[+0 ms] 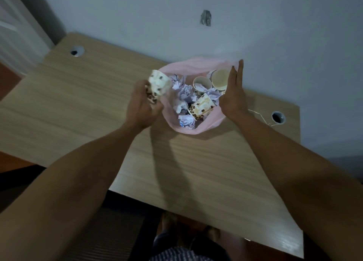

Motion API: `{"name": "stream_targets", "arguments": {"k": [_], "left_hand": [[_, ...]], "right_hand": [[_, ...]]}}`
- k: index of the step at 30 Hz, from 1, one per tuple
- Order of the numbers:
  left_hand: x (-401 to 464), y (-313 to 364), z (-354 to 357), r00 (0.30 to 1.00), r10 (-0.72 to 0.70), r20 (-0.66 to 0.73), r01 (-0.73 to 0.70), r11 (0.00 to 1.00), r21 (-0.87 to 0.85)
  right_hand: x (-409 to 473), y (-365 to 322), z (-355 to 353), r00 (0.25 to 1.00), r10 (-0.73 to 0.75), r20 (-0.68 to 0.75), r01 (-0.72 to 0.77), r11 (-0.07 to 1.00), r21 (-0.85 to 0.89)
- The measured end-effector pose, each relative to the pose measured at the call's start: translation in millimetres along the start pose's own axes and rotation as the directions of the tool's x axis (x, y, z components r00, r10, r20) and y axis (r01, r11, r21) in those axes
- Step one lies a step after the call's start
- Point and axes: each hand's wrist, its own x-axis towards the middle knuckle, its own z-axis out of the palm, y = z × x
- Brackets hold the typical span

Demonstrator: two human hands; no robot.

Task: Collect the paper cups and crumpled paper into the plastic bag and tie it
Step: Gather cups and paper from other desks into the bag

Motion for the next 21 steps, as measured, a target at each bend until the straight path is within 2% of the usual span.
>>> {"name": "stream_targets", "arguments": {"k": [3, 5, 8, 12, 15, 19, 21], "left_hand": [[5, 30, 21, 0.982, 0.126, 0.142, -0.121, 0.992, -0.04], [10, 48, 38, 0.969, 0.148, 0.199, -0.146, 0.989, -0.025], [25, 67, 63, 0.968, 0.131, 0.214, -0.141, 0.99, 0.032], [45, 73, 93, 0.977, 0.053, 0.204, -0.113, 0.949, 0.293], [53, 76, 105, 0.983, -0.028, 0.184, -0.046, 0.922, 0.384], [52, 75, 92, 0.994, 0.064, 0.09, -0.097, 0.891, 0.444], [52, 71, 81, 0.997, 0.064, 0.038, -0.074, 0.89, 0.449]], "right_hand": [[0, -2, -3, 1.0, 0.016, 0.001, -0.016, 1.0, 0.022], [0, -4, -5, 1.0, 0.018, 0.004, -0.018, 0.999, 0.037], [0, -4, -7, 1.0, 0.011, -0.01, -0.011, 0.999, 0.044], [2, 2, -7, 0.999, -0.024, -0.03, 0.026, 0.997, 0.067], [2, 7, -9, 0.999, -0.013, -0.032, 0.016, 0.997, 0.072], [3, 14, -12, 1.0, 0.0, -0.03, 0.002, 0.997, 0.077], [4, 16, -14, 1.0, 0.014, -0.024, -0.013, 0.997, 0.071]]}}
